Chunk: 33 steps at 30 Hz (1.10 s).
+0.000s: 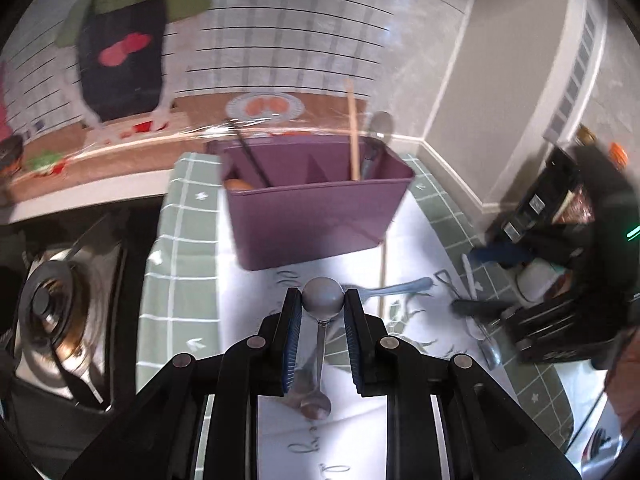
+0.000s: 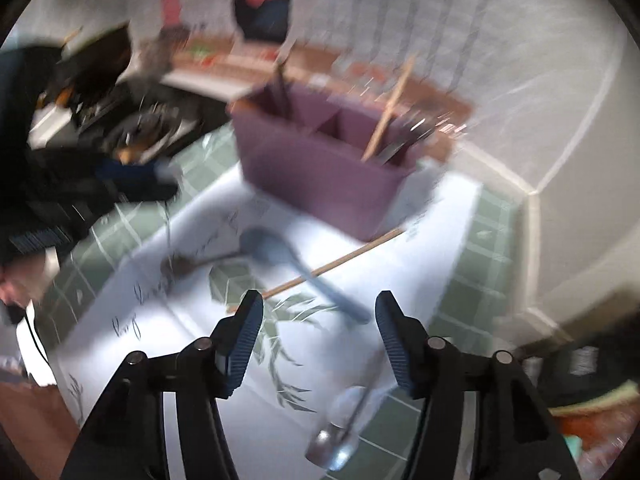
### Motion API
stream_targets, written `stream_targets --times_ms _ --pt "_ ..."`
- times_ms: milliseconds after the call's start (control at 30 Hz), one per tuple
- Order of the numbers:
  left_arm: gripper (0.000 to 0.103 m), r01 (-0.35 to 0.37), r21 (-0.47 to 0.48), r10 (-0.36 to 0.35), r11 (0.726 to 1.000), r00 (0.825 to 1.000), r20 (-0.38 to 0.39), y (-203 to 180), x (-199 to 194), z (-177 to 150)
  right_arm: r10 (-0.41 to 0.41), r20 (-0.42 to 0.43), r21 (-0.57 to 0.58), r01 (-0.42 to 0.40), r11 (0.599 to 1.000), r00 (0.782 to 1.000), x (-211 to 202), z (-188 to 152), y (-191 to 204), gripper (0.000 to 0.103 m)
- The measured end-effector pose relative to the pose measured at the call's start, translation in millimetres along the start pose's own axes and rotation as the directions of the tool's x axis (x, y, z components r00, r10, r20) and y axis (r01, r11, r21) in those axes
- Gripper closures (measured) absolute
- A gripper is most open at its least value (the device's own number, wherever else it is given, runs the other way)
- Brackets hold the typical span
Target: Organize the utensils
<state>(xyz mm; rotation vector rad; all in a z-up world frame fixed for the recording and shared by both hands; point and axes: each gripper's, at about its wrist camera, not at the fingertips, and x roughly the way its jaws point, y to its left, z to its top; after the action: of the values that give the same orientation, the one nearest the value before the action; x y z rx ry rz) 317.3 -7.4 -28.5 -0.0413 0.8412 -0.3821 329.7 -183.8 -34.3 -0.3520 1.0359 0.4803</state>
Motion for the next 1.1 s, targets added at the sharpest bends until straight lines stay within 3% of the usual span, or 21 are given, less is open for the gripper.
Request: stream_targets --times_ms 167,367,467,500,667,700,800,1000,1067,1100 --pt "0.081 -0.017 -0.039 0.018 0.999 1.000 0.022 20 -15 -6 0.073 -0.081 -0.046 -0.077 0.996 0.994 54 13 13 0.046" --pt "0.081 -0.003 -0.087 0.007 0.996 0.999 0.045 36 -30 -6 0.049 -0.105 -0.155 -0.065 0.986 0.993 101 28 38 0.046" --pt "0.081 -0.003 -0.091 0.008 0.996 0.998 0.055 38 -34 -5 0.053 -0.113 -0.162 -0.071 0.984 0.992 115 33 43 0.054" --pt "0.081 -0.005 -0.091 0.010 0.996 0.998 0.058 39 -35 -5 0.065 -0.116 -0.150 -0.082 0.985 0.991 116 35 43 0.066" --pt "0.081 0.002 -0.096 0.005 0.995 0.997 0.071 36 -41 -3 0.114 -0.121 -0.056 -0.121 0.991 0.986 106 36 39 0.087" --pt "0.081 0.005 -0.093 0.002 0.996 0.997 0.075 34 -43 -3 0.126 -0.113 -0.043 -0.132 0.990 0.986 101 35 38 0.097" --pt "0.081 0.002 -0.075 0.005 0.997 0.995 0.095 26 -49 -1 0.174 -0.061 0.032 -0.172 0.985 0.983 78 30 29 0.099" --pt "0.081 0.015 -0.069 -0.008 0.998 0.994 0.107 15 -57 3 0.192 0.028 0.116 -0.194 0.974 0.981 34 24 18 0.100" --pt "0.081 0.014 -0.066 -0.007 0.998 0.994 0.110 13 -58 4 0.156 0.026 0.108 -0.158 0.982 0.987 32 21 18 0.098" --pt "0.081 0.013 -0.067 -0.006 0.998 0.994 0.112 13 -59 4 0.128 0.022 0.112 -0.130 0.985 0.992 35 22 18 0.092"
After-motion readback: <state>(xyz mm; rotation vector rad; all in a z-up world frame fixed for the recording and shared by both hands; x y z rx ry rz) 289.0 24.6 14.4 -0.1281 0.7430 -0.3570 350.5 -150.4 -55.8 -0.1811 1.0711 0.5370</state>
